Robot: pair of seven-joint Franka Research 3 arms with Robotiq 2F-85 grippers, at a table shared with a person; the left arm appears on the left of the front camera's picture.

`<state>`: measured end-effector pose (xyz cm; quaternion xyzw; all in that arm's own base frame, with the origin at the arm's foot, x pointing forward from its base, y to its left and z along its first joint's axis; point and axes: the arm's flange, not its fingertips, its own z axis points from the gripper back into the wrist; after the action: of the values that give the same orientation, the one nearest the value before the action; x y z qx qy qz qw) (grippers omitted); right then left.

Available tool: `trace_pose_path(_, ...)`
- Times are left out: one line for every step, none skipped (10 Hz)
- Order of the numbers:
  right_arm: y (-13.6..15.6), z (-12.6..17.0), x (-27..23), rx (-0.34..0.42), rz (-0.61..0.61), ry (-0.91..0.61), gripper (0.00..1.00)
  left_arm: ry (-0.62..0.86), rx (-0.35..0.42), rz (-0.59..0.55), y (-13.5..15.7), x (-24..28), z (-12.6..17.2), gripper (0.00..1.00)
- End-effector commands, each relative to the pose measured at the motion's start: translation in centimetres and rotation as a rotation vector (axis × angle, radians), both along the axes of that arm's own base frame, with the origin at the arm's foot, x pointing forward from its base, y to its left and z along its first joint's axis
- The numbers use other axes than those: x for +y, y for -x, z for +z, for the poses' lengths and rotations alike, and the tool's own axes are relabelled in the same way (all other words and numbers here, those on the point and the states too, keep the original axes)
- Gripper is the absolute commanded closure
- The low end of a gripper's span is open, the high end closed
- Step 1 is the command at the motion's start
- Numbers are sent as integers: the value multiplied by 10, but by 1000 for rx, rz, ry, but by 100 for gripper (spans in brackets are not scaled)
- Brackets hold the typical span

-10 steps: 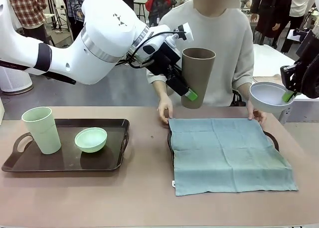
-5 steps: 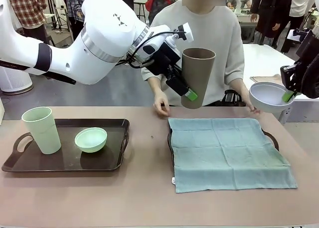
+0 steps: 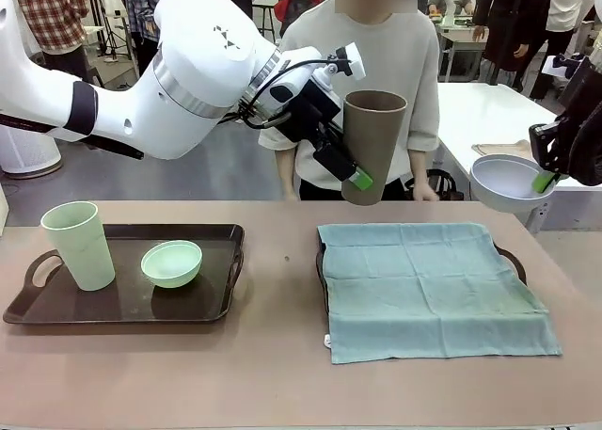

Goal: Set up a tray with a mat and arrange the tableware.
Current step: Place the Picnic Bowl and Reusable plastic cup back onto the Handle tray in front of the human's position.

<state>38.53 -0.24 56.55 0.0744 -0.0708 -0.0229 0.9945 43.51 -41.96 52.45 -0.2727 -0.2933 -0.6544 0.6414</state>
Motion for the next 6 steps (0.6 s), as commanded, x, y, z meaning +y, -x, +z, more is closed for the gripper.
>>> trace_pose_path(-3, -1, 0, -7, -1, -3, 100, 6, 0, -2, 0, -1, 2, 100)
trace_pose_path(-3, -1, 0, -7, -1, -3, 100, 6, 0, -2, 0, -1, 2, 100)
trace_pose_path(-3, -1, 0, -7, -1, -3, 100, 6, 0, -2, 0, -1, 2, 100)
trace_pose_path(-3, -1, 0, -7, -1, -3, 100, 6, 0, -2, 0, -1, 2, 100)
trace_pose_path(0, 0, 0, 0, 0, 0, 96, 0, 0, 0, 0, 0, 0, 19)
trace_pose_path(-16, -17, 1, 22, 2, 10, 96, 24, 15, -16, -19, -6, -24, 19)
